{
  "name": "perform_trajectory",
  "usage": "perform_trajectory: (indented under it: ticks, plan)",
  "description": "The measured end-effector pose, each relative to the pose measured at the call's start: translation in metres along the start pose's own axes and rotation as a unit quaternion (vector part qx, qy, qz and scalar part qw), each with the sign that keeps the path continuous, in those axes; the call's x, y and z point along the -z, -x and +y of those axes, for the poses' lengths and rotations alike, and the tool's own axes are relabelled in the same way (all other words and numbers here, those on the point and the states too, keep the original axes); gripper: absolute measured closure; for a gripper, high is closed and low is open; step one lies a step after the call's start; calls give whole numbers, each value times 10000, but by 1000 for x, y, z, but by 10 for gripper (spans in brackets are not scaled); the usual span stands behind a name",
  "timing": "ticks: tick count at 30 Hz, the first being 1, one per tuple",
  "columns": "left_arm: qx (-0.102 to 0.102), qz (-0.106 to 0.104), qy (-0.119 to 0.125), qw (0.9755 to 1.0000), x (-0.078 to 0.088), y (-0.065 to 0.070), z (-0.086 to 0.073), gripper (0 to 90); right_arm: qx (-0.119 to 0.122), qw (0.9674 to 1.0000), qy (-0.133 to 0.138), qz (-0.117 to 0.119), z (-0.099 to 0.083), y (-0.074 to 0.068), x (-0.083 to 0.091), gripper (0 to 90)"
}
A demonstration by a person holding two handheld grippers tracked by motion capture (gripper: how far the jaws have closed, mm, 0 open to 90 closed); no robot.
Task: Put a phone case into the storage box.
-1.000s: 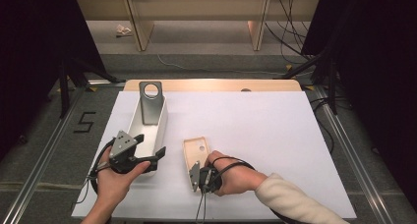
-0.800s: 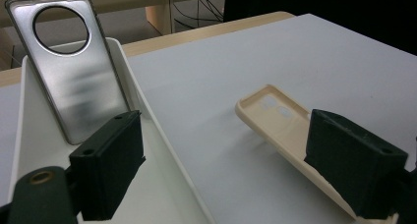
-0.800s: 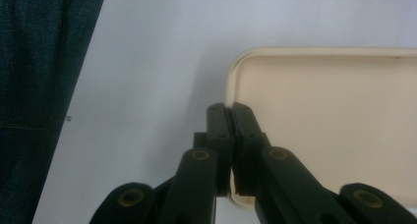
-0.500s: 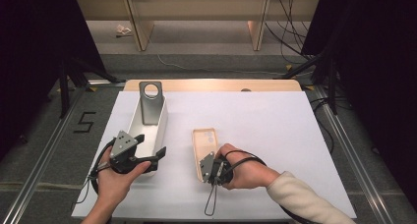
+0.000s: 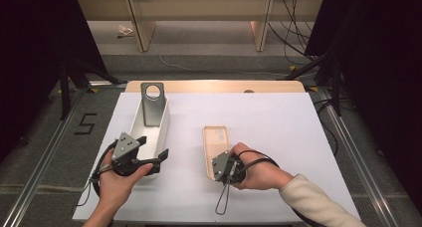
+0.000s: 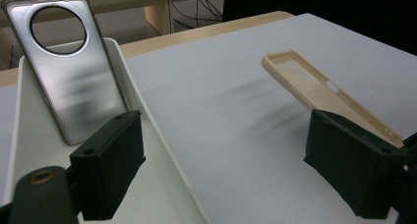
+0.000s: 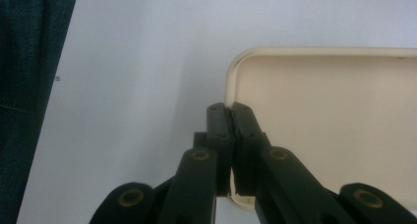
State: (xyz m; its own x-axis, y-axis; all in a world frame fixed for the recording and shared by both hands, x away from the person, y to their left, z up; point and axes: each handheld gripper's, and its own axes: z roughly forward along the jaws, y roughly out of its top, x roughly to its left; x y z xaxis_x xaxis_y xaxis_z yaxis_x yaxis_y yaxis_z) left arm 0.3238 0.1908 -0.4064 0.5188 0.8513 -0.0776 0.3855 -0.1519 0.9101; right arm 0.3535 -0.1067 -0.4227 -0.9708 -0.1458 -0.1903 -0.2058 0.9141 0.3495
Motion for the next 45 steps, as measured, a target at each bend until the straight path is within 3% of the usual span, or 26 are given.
perform_trajectory:
  ticks: [17, 26, 30, 38, 45]
  plan:
    - [-7, -13, -4, 10000, -1, 2, 0, 143, -221, 9996, 119, -153, -18, 0, 13, 887]
    - [-29, -56, -17, 10000, -2, 4, 1, 146, -224, 9992, 183, -282, -23, -3, 15, 888]
    - [-33, -86, -34, 10000, -4, 5, 1, 148, -246, 9993, 161, -224, -26, -6, 14, 887]
    - [-4, -301, -85, 9995, -13, 13, 7, 152, -232, 9993, 177, -248, -30, -10, 16, 888]
    - [20, -606, -224, 9979, -33, 30, 21, 156, -216, 9990, 246, -295, -34, -13, 18, 888]
